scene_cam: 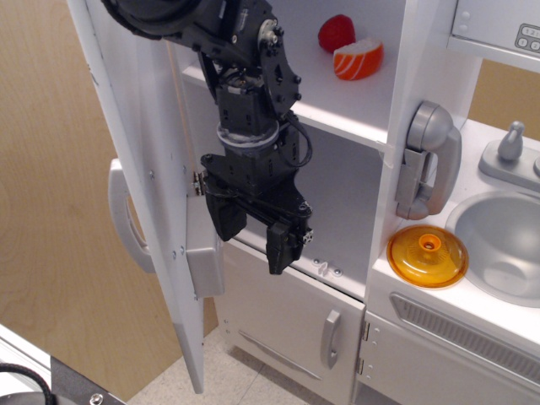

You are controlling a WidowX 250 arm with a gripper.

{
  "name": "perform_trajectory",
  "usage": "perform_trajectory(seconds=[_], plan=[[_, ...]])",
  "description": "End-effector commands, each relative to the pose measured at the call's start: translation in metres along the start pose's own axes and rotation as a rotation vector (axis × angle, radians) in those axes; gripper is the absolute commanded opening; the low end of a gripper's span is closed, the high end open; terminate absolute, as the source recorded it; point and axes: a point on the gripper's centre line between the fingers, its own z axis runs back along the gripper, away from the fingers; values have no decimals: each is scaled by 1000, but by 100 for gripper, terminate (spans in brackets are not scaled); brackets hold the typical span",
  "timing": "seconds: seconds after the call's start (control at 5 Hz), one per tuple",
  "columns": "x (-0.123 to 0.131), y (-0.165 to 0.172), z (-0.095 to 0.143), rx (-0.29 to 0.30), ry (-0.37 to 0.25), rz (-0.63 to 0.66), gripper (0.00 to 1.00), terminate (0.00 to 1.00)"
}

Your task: Close fridge

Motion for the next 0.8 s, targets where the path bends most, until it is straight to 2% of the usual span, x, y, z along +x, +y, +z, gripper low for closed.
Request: perform_trajectory(seconds=[0.0, 0.4, 0.6], plan=[[0, 0, 0, 0, 0, 0, 100, 0], [-38, -10, 28, -103, -34, -119, 100, 0], [-59, -9, 38, -125, -26, -137, 100, 0]])
